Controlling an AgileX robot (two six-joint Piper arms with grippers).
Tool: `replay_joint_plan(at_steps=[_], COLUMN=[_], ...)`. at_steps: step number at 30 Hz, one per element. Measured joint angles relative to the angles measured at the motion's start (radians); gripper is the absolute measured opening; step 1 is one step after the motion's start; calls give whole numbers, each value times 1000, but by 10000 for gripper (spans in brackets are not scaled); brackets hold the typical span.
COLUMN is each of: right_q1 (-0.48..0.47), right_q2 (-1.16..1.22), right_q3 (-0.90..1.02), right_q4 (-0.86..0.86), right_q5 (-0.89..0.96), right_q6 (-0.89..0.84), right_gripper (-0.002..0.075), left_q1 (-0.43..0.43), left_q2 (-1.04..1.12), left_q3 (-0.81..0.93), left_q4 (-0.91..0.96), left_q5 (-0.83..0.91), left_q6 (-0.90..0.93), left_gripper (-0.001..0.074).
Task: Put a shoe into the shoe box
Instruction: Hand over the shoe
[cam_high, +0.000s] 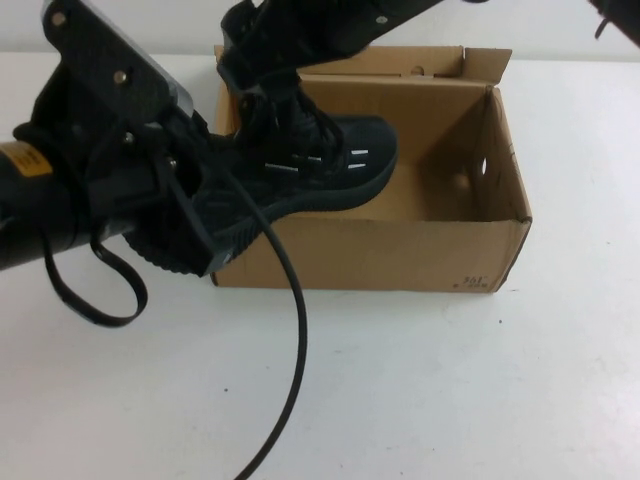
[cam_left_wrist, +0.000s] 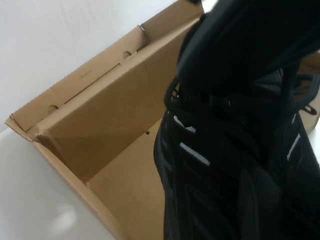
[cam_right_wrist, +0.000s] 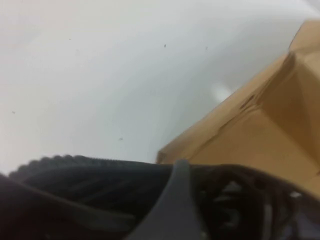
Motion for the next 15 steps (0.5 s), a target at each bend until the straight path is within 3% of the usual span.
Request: replay_joint_plan(at_steps=[4,11,15], right_q1=[0,0,0], right_q2=[-37,-123,-146], right_q3=[0,-7,-6], right_q4=[-77,-174,-181], right_q5=[-10,100,168], right_q6=[-120,-252,-335], right_gripper=[582,536,526], left_q1=[0,0,49], left_q2=[-19,-61,-62], left_q3=[0,-10,-21], left_q4=[-6,-22,-28], left_q5=[5,65,152], left_q6=[0,20,45], left_gripper=[57,57,55])
